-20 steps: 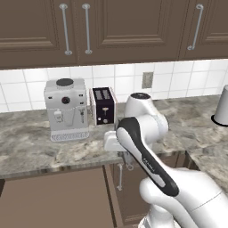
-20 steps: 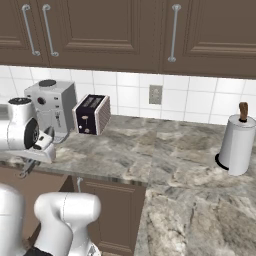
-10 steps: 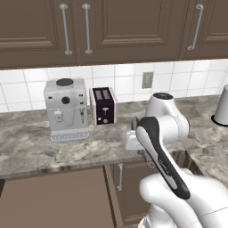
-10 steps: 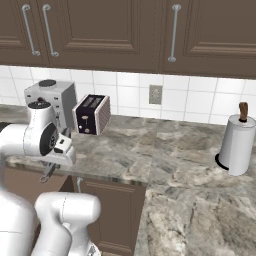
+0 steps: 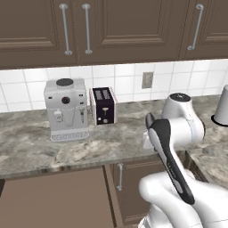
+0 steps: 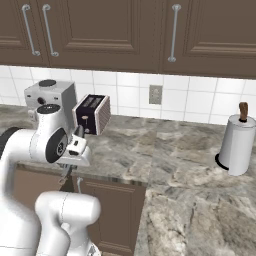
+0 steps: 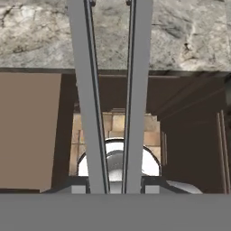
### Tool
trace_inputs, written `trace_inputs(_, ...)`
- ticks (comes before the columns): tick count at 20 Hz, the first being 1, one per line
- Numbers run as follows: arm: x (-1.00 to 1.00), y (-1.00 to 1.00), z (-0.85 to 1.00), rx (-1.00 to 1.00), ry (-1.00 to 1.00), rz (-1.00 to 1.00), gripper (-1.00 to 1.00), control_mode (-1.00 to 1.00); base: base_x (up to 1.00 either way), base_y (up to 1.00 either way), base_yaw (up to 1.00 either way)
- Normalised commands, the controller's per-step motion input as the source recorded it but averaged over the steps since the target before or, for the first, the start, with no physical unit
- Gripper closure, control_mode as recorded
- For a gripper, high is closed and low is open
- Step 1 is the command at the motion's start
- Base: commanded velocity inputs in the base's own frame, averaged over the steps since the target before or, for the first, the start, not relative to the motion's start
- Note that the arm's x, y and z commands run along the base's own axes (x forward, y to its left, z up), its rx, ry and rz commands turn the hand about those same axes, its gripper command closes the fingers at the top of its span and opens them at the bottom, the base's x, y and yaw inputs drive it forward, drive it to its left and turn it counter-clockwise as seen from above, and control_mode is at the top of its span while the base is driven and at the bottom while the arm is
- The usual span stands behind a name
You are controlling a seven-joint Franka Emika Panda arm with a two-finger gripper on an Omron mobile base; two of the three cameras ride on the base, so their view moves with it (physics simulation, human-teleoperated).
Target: Take the tongs from the drawer on the left and place them on the dining counter next to the tray containing the hot dog.
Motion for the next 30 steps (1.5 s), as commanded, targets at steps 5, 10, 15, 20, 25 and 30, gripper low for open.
trace_inputs(5, -0.04, -0.51, 0.19, -0.02, -0.1, 0.0, 1.0, -1.0, 0.0, 0.0, 0.0)
trace_inputs(10, -0.07, -0.2, 0.29, 0.0, -0.09, 0.0, 1.0, -1.0, 0.0, 0.0, 0.0)
trace_inputs(15, -0.16, 0.0, 0.29, -0.01, -0.08, 0.0, 1.0, -1.0, 0.0, 0.0, 0.0)
trace_inputs(20, -0.13, 0.0, 0.1, -0.03, -0.09, -0.02, 1.0, -1.0, 0.0, 0.0, 0.0)
trace_inputs(25, -0.12, -0.05, 0.23, -0.01, -0.05, -0.03, 1.0, -1.0, 0.0, 0.0, 0.0)
trace_inputs(30, -0.1, -0.04, 0.26, 0.0, -0.01, -0.02, 1.0, -1.0, 0.0, 0.0, 0.0)
